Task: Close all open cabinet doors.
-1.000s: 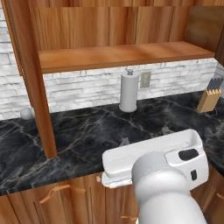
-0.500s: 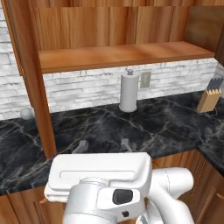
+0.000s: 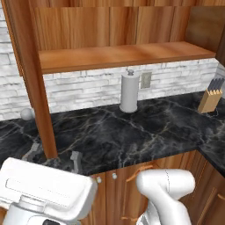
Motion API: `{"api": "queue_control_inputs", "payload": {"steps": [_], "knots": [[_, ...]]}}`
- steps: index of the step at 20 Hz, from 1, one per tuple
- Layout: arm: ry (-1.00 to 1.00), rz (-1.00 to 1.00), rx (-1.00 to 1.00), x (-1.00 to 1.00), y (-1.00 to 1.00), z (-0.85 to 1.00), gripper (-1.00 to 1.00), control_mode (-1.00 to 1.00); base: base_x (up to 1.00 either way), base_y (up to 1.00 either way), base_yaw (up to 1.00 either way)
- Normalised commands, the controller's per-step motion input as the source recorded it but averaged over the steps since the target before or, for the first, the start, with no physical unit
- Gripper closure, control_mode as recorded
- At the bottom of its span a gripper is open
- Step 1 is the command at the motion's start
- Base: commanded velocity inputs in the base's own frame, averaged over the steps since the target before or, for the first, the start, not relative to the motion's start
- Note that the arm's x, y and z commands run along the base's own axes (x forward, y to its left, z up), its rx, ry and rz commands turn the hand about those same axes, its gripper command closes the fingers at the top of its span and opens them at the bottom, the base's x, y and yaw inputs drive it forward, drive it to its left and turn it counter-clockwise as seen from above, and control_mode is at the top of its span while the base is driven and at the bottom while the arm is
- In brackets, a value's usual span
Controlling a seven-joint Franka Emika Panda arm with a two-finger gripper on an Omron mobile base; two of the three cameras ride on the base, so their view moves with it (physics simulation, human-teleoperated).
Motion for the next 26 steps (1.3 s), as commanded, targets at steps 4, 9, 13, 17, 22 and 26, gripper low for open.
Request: {"api": "queue_control_inputs", "payload": {"steps": [4, 9, 13, 17, 22, 26], "knots": [[-0.09, -0.17, -0.03, 0.23, 0.77, 0.00, -1.00, -1.00, 0.00, 0.00, 0.00], [0.08, -0.09, 0.00, 0.71, 0.06, 0.00, -1.00, -1.00, 0.00, 0.00, 0.00], [0.12, -0.06, 0.00, 0.72, 0.04, 0.00, -1.00, -1.00, 0.00, 0.00, 0.00], [0.14, -0.05, 0.00, 0.70, 0.01, 0.00, -1.00, -1.00, 0.00, 0.00, 0.00], [0.08, -0.02, 0.00, 0.28, -0.19, 0.00, -1.00, -1.00, 0.00, 0.00, 0.00], [0.01, -0.01, 0.06, 0.37, -0.87, -0.03, -1.00, -1.00, 0.00, 0.00, 0.00]]}}
